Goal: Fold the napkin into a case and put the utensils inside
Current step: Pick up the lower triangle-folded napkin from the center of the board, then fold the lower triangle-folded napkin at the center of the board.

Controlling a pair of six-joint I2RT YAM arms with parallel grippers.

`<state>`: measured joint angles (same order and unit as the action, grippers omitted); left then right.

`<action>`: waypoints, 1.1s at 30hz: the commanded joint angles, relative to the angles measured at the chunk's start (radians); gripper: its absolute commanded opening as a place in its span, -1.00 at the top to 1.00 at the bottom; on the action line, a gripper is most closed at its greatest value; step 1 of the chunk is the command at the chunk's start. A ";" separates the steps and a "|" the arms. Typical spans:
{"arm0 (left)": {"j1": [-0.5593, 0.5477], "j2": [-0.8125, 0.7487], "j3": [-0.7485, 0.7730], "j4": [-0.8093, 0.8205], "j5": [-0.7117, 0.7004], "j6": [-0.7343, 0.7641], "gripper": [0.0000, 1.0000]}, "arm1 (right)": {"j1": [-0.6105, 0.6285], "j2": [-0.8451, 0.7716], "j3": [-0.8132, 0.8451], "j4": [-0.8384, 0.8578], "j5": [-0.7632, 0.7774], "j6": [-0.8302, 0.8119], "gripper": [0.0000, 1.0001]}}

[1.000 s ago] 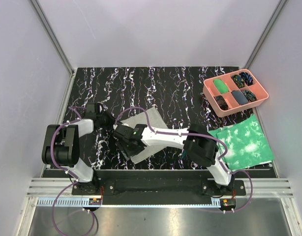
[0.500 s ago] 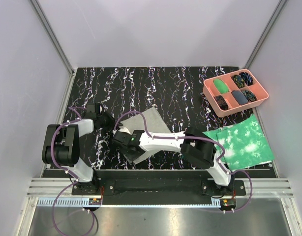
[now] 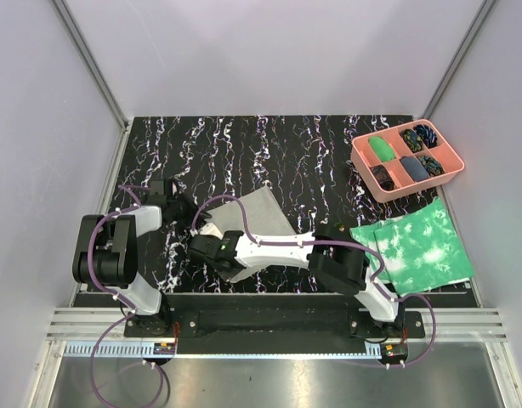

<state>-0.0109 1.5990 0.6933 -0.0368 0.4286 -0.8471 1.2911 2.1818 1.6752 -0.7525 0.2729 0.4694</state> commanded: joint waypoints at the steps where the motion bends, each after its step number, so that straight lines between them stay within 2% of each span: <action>1: 0.009 -0.034 0.037 -0.038 -0.037 0.006 1.00 | 0.008 -0.040 -0.035 0.036 -0.101 0.015 1.00; 7: -0.007 -0.169 0.090 -0.193 -0.207 0.036 1.00 | -0.102 -0.287 -0.311 0.411 -0.487 0.135 1.00; 8: -0.029 -0.175 0.103 -0.212 -0.234 0.039 1.00 | -0.127 -0.309 -0.403 0.527 -0.536 0.184 1.00; 10: -0.061 -0.169 0.147 -0.264 -0.304 0.039 1.00 | -0.168 -0.353 -0.495 0.649 -0.670 0.238 1.00; 11: -0.096 -0.160 0.164 -0.282 -0.327 0.037 1.00 | -0.208 -0.364 -0.576 0.776 -0.710 0.279 1.00; 12: -0.115 -0.134 0.205 -0.304 -0.377 0.034 1.00 | -0.222 -0.375 -0.610 0.821 -0.765 0.296 1.00; 15: -0.188 -0.082 0.282 -0.374 -0.468 0.017 1.00 | -0.274 -0.407 -0.718 0.939 -0.826 0.337 1.00; 19: -0.265 -0.033 0.365 -0.455 -0.589 -0.018 1.00 | -0.346 -0.432 -0.870 1.197 -0.937 0.437 1.00; 23: -0.342 0.027 0.478 -0.520 -0.677 -0.041 1.00 | -0.409 -0.444 -0.936 1.239 -0.994 0.456 1.00; 33: -0.440 0.220 0.643 -0.584 -0.740 -0.138 1.00 | -0.546 -0.476 -1.032 1.210 -1.065 0.399 1.00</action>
<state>-0.4328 1.7695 1.2457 -0.6392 -0.1959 -0.9260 0.7723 1.7500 0.6712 0.4675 -0.6975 0.8963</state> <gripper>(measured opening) 0.085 0.021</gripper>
